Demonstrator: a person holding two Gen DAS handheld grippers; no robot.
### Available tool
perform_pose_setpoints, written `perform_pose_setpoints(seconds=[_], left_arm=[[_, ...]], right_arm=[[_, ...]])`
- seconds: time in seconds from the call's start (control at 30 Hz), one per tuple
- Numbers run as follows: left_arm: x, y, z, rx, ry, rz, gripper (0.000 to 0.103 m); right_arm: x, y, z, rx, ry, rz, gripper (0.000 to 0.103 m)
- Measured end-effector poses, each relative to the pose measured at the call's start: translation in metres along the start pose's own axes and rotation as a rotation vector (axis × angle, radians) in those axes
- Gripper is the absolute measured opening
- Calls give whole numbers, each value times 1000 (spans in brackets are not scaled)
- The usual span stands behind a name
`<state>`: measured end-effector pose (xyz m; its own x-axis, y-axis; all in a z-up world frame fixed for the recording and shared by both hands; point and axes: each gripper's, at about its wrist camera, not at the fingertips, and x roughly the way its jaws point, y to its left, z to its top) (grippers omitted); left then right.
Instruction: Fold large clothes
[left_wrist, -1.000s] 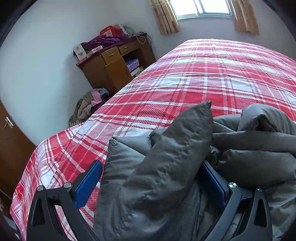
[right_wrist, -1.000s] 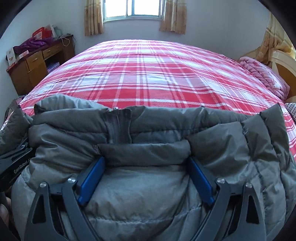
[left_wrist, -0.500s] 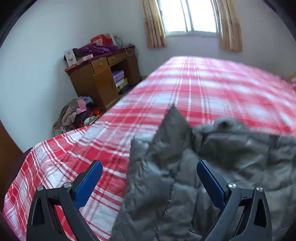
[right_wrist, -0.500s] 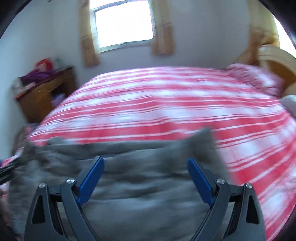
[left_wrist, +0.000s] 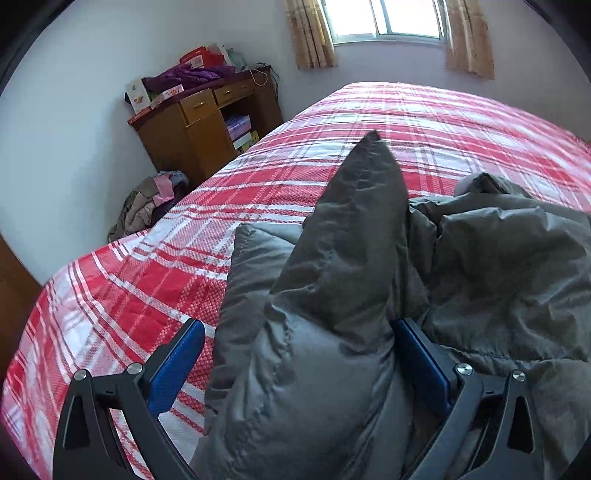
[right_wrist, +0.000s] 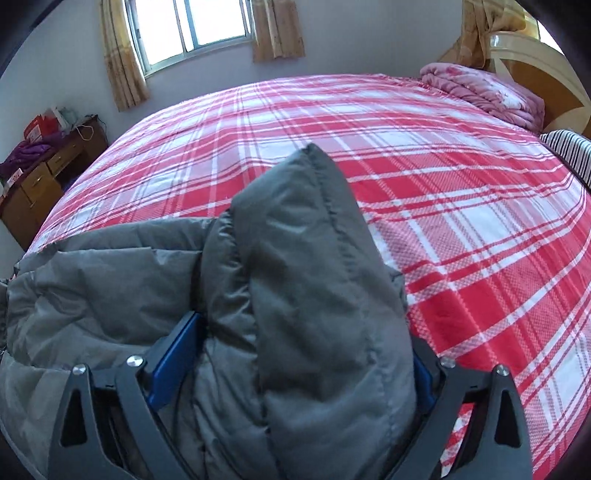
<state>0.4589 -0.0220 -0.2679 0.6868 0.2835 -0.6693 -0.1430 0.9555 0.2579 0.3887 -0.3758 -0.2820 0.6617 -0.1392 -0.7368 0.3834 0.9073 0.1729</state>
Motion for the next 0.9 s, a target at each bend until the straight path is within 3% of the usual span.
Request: perform_pose_setpoints(seconds=[0.07, 0.13, 0.23, 0.4, 0.47, 0.63, 0.7, 0.83, 0.9], left_arm=[[-17, 9, 0, -4, 0, -16, 102], [-53, 35, -7, -57, -42, -90, 102], [-87, 72, -30, -95, -100, -128, 102], [-65, 98, -60, -112, 32, -131, 102], [-57, 103, -66, -161, 63, -172, 102], [-52, 95, -72, -151, 88, -179, 102], [-45, 91, -79, -154, 110, -219, 102], [-47, 86, -88, -140, 76, -235, 101], [-51, 82, -89, -129, 65, -261, 88]], right_arm=[[3, 1, 2, -20, 19, -15, 101], [-1, 2, 3, -40, 39, -11, 101], [-49, 6, -10, -57, -17, 22, 101], [-128, 50, -57, -183, -154, 138, 103], [-141, 75, -78, -241, -171, 178, 103], [-121, 113, -117, -385, -135, 87, 103], [-100, 119, -127, -429, -97, 32, 103], [-86, 117, -128, -428, -71, 27, 103], [-81, 118, -127, -436, -60, 20, 103]])
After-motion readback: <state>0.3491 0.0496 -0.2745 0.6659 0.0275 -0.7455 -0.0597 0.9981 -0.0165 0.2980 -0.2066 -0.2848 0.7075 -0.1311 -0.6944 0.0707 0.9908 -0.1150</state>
